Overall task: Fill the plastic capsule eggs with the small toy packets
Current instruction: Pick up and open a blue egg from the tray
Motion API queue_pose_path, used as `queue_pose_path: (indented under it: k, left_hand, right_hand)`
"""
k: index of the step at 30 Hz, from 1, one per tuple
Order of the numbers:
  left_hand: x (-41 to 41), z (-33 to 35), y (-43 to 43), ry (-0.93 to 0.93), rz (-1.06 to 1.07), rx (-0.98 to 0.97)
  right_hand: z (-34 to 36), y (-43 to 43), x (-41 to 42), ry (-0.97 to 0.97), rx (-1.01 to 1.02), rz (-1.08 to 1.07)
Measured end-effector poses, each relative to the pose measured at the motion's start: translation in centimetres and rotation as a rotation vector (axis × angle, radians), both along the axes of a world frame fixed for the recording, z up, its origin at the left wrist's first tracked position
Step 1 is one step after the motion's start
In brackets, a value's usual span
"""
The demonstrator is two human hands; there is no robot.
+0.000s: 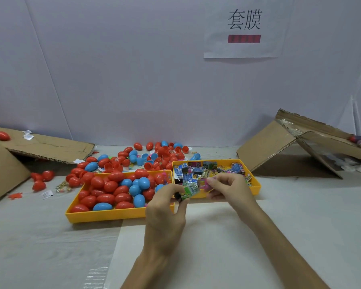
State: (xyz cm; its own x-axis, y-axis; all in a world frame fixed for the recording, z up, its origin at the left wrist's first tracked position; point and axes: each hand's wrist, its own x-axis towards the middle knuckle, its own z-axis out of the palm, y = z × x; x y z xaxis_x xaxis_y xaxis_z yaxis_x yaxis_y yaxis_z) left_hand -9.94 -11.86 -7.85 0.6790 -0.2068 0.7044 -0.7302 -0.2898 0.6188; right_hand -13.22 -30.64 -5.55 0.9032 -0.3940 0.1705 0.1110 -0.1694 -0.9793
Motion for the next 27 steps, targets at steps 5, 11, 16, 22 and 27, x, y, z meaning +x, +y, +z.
queue_pose_path:
  k: [5,11,16,22,27]
  left_hand:
    - [0.0,-0.1,-0.1,0.054,-0.142,0.068]
    - [-0.8,-1.4,-1.1,0.278,-0.331,0.453]
    - [-0.7,0.0,-0.6,0.316,-0.222,0.042]
    - [-0.1,0.7,-0.1,0.361,-0.271,0.023]
    - [0.2,0.7,0.0,0.510,-0.352,-0.059]
  right_hand:
    - [0.6,-1.6,-0.6,-0.049,0.140,-0.020]
    - [0.6,-0.3,-0.5,-0.037,0.120,0.158]
    - [0.7,0.2,-0.9,-0.015,0.022,0.282]
    - [0.8,0.6,-1.1,-0.031,-0.147,0.358]
    - [0.4,0.7,-0.8,-0.060,-0.146,0.314]
